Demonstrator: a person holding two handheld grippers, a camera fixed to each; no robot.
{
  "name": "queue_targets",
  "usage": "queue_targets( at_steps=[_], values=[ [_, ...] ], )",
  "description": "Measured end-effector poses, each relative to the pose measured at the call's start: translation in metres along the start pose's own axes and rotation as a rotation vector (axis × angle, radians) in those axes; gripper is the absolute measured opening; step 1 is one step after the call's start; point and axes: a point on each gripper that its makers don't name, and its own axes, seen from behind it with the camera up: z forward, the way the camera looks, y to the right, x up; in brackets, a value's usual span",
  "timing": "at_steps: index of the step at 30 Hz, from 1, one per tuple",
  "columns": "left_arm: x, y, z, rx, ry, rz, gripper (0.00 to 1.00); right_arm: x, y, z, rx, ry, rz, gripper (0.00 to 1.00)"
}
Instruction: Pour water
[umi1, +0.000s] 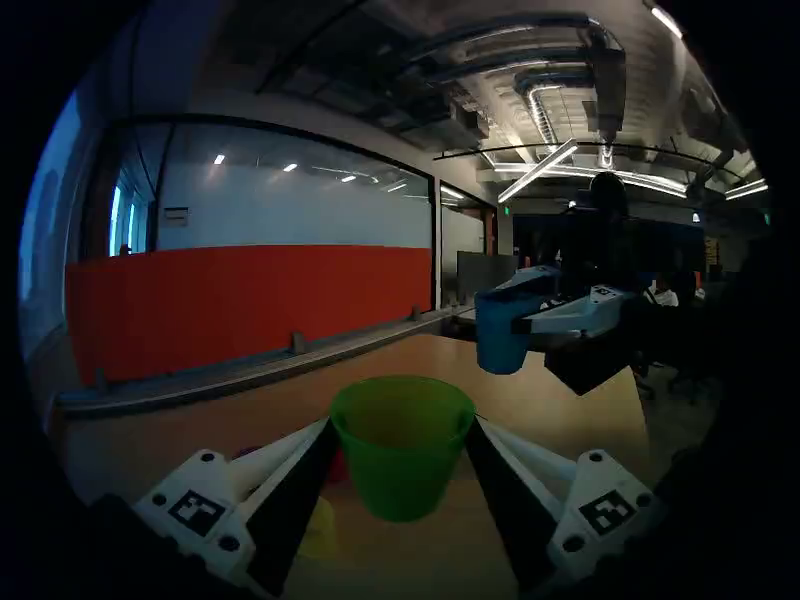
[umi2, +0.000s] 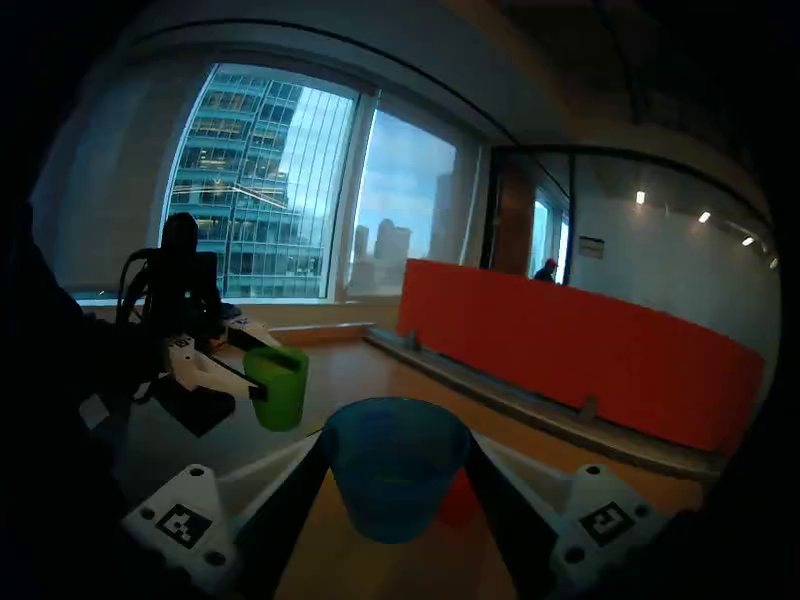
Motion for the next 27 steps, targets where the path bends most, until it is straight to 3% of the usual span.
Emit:
queue_targets(
  at_steps=[27],
  values=[
    [0.005, 0.007, -0.001, -0.011, 0.002, 0.002, 0.87, 0.057, -0.007, 0.045, 0.059, 0.025, -0.235, 0.92]
  ],
)
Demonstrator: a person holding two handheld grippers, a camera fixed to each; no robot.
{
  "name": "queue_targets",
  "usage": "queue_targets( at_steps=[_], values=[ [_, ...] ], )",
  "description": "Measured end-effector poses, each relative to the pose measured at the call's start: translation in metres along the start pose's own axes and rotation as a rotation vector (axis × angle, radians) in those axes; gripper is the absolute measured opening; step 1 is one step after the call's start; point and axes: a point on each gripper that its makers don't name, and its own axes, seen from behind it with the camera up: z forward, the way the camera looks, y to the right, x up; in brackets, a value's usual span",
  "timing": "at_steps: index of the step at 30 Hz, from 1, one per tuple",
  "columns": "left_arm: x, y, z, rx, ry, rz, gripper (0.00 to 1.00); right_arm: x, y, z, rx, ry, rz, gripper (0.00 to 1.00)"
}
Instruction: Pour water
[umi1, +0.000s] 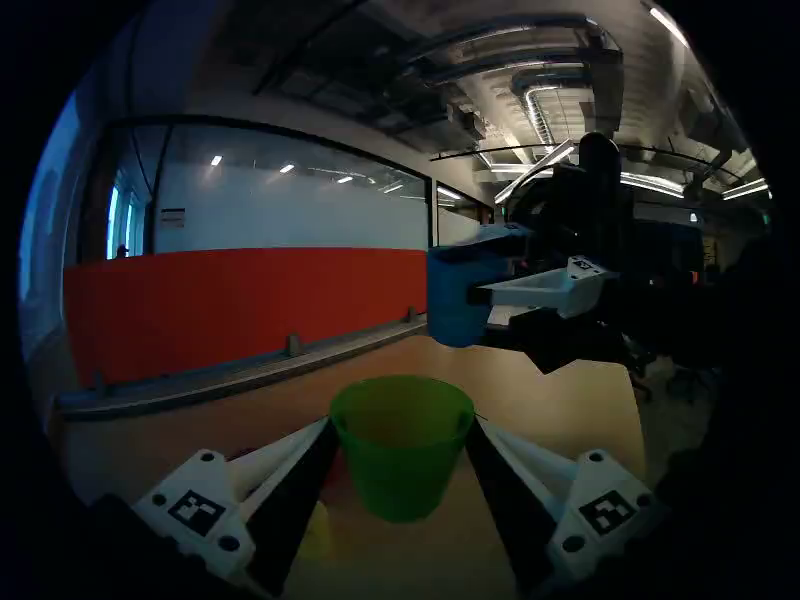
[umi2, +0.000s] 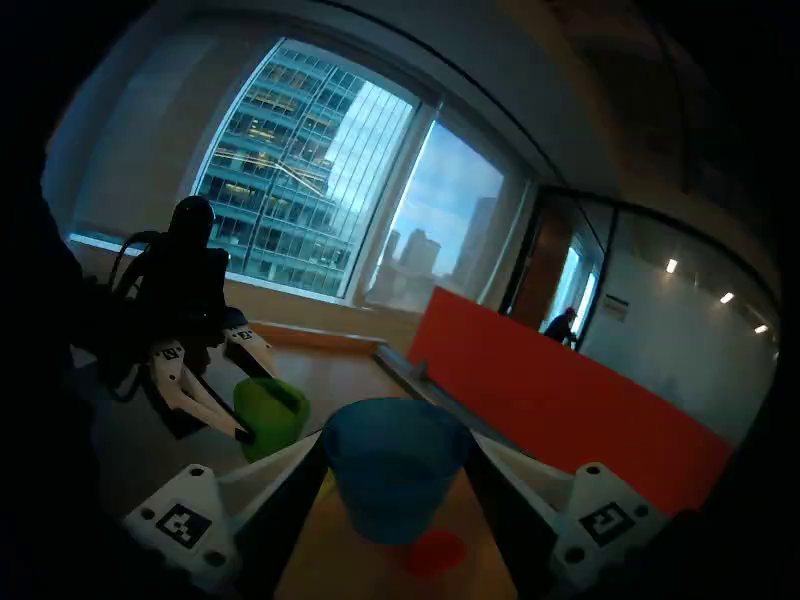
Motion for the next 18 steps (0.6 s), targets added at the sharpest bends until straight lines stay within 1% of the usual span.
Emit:
queue_targets(
  at_steps=[9, 18],
  values=[
    [0.001, 0.001, 0.002, -0.002, -0.001, 0.003, 0.87, 0.016, 0.004, 0.013, 0.002, -0.001, -0.090, 0.92],
    [0.003, 0.005, 0.005, -0.013, -0.001, 0.004, 0.87, 0.034, 0.005, 0.025, 0.004, 0.000, -0.192, 0.92]
  ],
)
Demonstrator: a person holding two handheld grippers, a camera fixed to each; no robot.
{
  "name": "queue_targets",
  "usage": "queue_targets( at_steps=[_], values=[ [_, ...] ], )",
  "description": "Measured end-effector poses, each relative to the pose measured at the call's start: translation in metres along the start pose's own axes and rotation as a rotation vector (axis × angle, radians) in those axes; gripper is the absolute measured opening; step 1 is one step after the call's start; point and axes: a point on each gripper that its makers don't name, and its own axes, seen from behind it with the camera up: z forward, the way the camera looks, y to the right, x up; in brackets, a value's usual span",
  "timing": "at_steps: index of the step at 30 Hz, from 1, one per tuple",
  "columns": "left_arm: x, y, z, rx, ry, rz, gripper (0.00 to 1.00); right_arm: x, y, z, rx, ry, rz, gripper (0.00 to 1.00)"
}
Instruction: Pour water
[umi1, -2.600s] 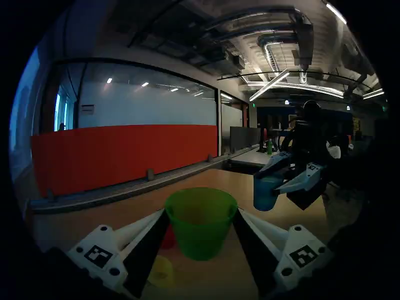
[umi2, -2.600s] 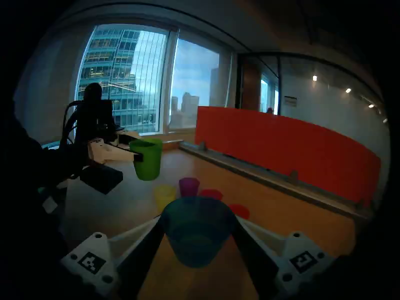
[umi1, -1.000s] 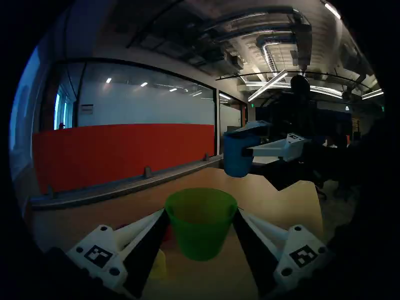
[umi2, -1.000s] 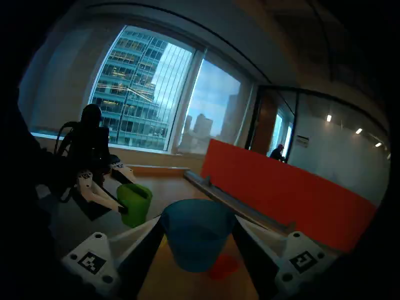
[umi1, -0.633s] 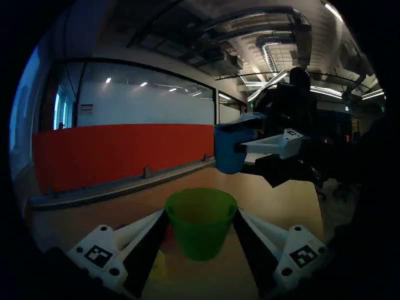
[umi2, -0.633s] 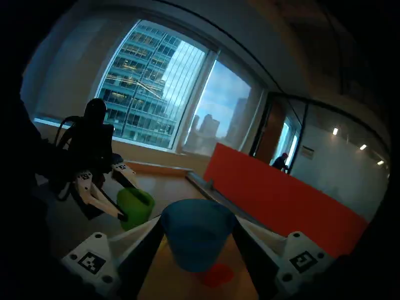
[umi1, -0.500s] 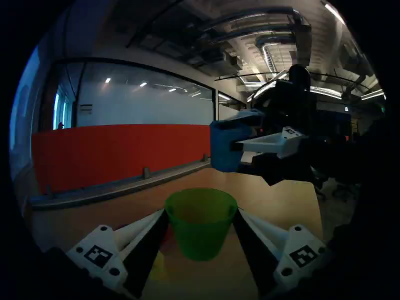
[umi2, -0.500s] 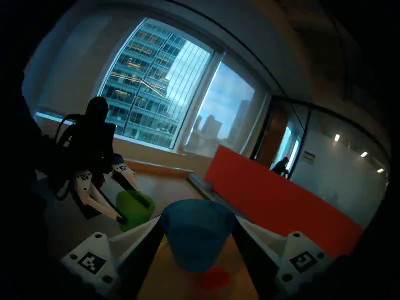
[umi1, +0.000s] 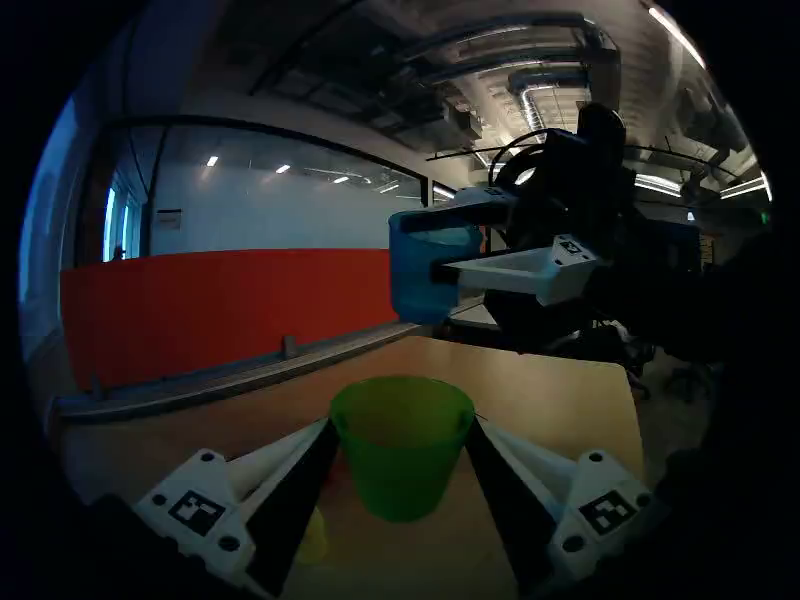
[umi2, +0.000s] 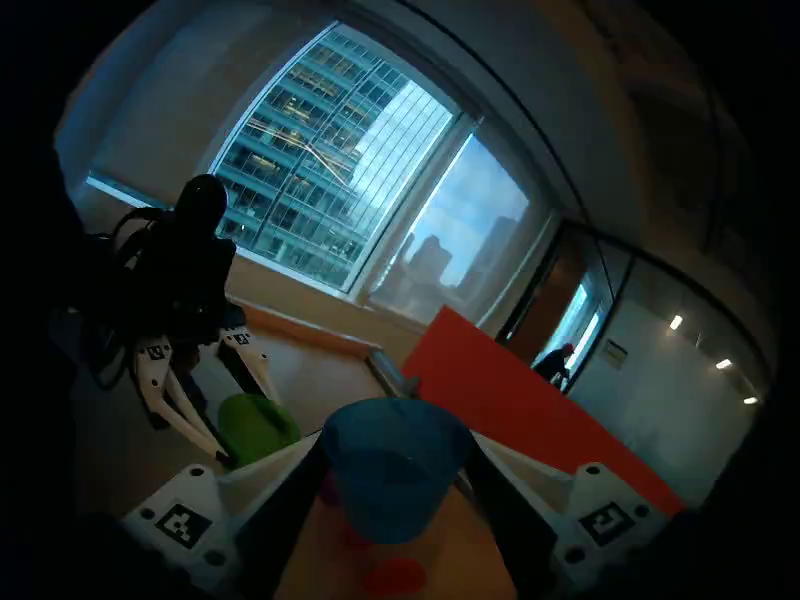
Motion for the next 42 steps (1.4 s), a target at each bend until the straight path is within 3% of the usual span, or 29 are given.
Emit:
queue_targets(
  at_steps=[23, 32, 42],
  values=[
    [0.002, -0.002, 0.008, -0.006, 0.001, -0.005, 0.87, 0.026, 0.004, 0.029, -0.005, -0.006, -0.225, 0.92],
    [0.006, 0.000, 0.012, -0.015, -0.001, 0.000, 0.87, 0.038, -0.005, 0.041, -0.013, -0.019, -0.316, 0.92],
    [0.007, 0.004, 0.016, -0.029, -0.001, 0.002, 0.87, 0.040, 0.007, 0.044, -0.038, -0.026, -0.407, 0.92]
  ],
)
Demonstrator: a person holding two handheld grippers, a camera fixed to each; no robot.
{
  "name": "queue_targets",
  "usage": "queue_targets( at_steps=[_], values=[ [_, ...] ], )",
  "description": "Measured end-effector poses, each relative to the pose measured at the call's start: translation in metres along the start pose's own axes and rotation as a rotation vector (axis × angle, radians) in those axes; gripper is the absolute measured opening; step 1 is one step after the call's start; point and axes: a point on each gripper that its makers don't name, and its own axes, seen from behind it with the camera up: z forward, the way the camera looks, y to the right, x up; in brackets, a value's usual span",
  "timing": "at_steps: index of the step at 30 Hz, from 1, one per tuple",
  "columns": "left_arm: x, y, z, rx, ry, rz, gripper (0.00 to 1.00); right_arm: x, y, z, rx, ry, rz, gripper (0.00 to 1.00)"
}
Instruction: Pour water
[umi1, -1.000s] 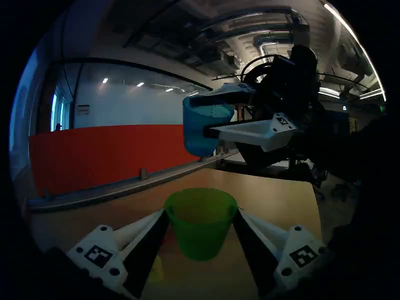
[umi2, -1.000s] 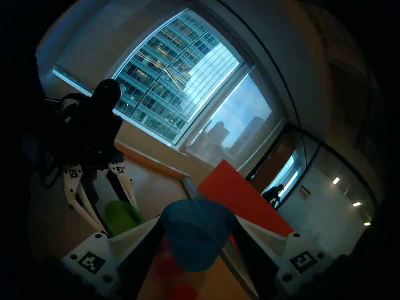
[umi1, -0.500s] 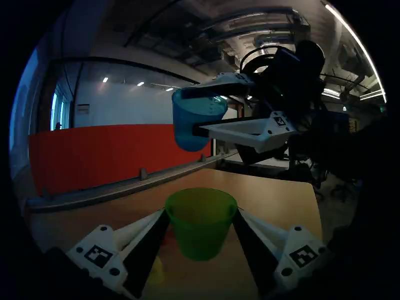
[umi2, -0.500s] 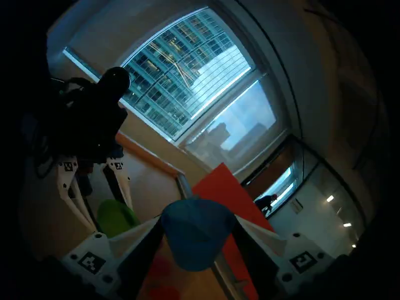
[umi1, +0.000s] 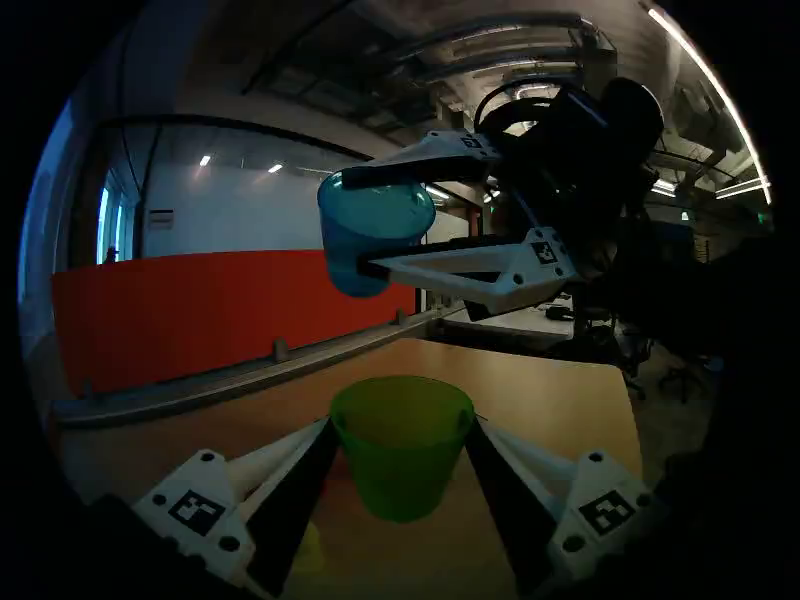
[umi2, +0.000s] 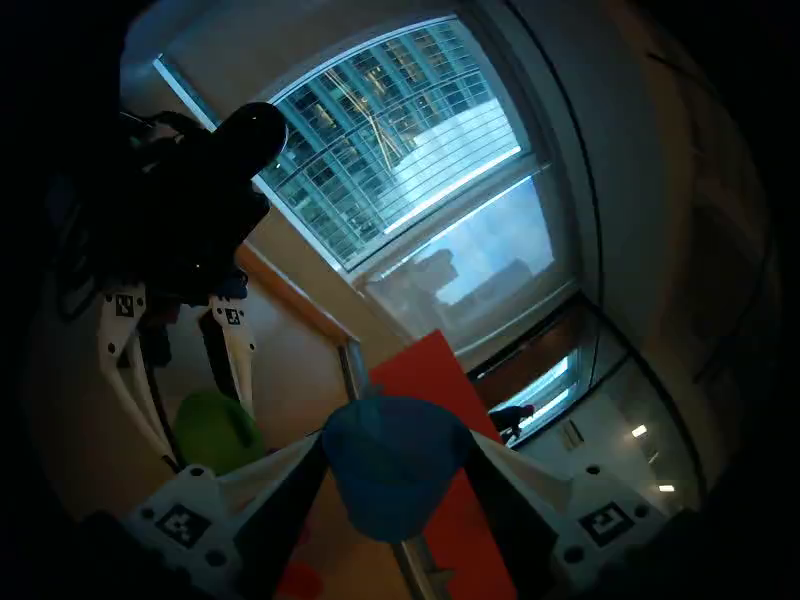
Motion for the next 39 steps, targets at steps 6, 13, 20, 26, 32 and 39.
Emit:
queue_targets(
  at_steps=[6, 13, 20, 26, 32, 39],
  values=[
    [0.000, 0.000, 0.002, -0.003, 0.001, -0.002, 0.87, -0.001, 0.004, 0.000, -0.005, -0.005, -0.049, 0.92],
    [0.000, 0.000, 0.004, -0.005, 0.001, -0.002, 0.87, -0.002, 0.005, 0.000, -0.009, -0.009, -0.096, 0.92],
    [0.002, 0.002, 0.006, -0.009, 0.002, -0.001, 0.87, -0.007, 0.005, 0.001, -0.009, -0.021, -0.142, 0.92],
    [0.001, 0.003, 0.006, -0.012, 0.002, 0.000, 0.86, -0.009, 0.007, 0.001, -0.019, -0.026, -0.165, 0.92],
    [0.002, 0.002, 0.007, -0.013, 0.002, 0.003, 0.86, -0.010, 0.010, 0.001, -0.028, -0.025, -0.182, 0.92],
    [0.002, 0.003, 0.008, -0.016, 0.004, 0.002, 0.86, -0.009, 0.014, 0.002, -0.037, -0.024, -0.204, 0.92]
  ],
)
